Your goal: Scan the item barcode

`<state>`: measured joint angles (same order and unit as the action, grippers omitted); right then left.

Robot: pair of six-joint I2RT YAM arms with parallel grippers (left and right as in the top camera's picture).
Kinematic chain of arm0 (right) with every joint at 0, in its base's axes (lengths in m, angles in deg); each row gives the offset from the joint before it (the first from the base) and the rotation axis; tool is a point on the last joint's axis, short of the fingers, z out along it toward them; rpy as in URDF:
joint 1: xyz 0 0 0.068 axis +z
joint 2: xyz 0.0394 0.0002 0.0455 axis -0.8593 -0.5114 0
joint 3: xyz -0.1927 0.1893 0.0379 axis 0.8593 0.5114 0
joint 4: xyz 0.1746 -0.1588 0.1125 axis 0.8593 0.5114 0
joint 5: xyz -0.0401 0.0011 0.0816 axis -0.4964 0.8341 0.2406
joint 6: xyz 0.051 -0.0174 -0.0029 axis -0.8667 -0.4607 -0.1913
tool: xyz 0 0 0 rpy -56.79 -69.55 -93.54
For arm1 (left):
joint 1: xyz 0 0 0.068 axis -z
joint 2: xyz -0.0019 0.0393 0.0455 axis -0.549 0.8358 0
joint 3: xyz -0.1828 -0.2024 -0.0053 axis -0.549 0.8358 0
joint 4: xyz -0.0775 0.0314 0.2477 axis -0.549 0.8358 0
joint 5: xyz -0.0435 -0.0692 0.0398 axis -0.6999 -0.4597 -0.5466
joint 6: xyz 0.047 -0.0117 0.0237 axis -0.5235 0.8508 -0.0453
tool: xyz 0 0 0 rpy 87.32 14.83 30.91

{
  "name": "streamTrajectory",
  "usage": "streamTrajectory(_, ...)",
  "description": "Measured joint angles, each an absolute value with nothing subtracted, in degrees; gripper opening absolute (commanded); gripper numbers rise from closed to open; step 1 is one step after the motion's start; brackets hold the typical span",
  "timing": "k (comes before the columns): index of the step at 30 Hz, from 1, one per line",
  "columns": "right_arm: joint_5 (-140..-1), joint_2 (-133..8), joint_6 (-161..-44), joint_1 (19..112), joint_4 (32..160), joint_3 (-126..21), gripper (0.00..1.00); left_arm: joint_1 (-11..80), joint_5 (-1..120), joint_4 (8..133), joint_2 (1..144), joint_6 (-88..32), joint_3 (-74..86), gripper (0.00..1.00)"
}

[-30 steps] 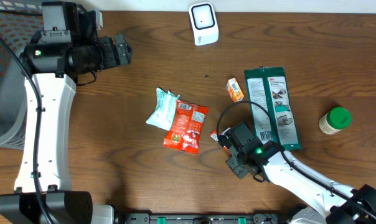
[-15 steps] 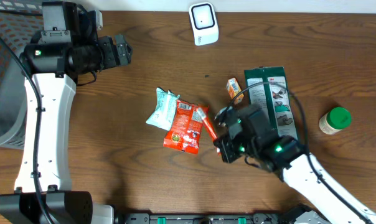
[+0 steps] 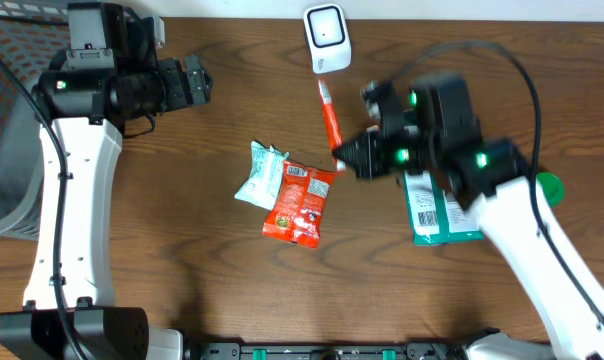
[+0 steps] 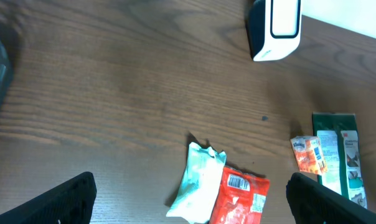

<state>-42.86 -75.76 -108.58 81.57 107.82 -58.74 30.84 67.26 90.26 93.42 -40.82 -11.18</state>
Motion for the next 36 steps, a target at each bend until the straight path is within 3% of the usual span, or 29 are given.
streamTrajectory(5,-40.5,-88.7,-108.6,79.3,115.8,-77.2,0.01,30.8,67.3,90.2,93.4,-40.8,-11.2,0.97)
streamTrajectory(11,-34.6,-99.7,-109.3,77.3,114.9,-94.0,0.01,30.8,67.3,90.3,93.4,-40.8,-11.2,0.97)
streamTrajectory(18,-14.2,-113.7,-123.7,70.8,81.6,-98.6,0.01,30.8,67.3,90.3,93.4,-40.8,-11.2,0.97)
streamTrajectory(25,-3.3,-130.5,-155.5,67.1,36.6,-98.5,0.01,30.8,67.3,90.2,93.4,-40.8,-11.2,0.97)
streamTrajectory(29,-1.3,-136.9,-168.2,65.7,30.0,-98.5,0.01,30.8,67.3,90.2,93.4,-40.8,-11.2,0.97)
streamTrajectory(36,-0.6,-146.1,-177.2,64.0,29.9,-98.5,0.01,30.8,67.3,90.2,93.4,-40.8,-11.2,0.97)
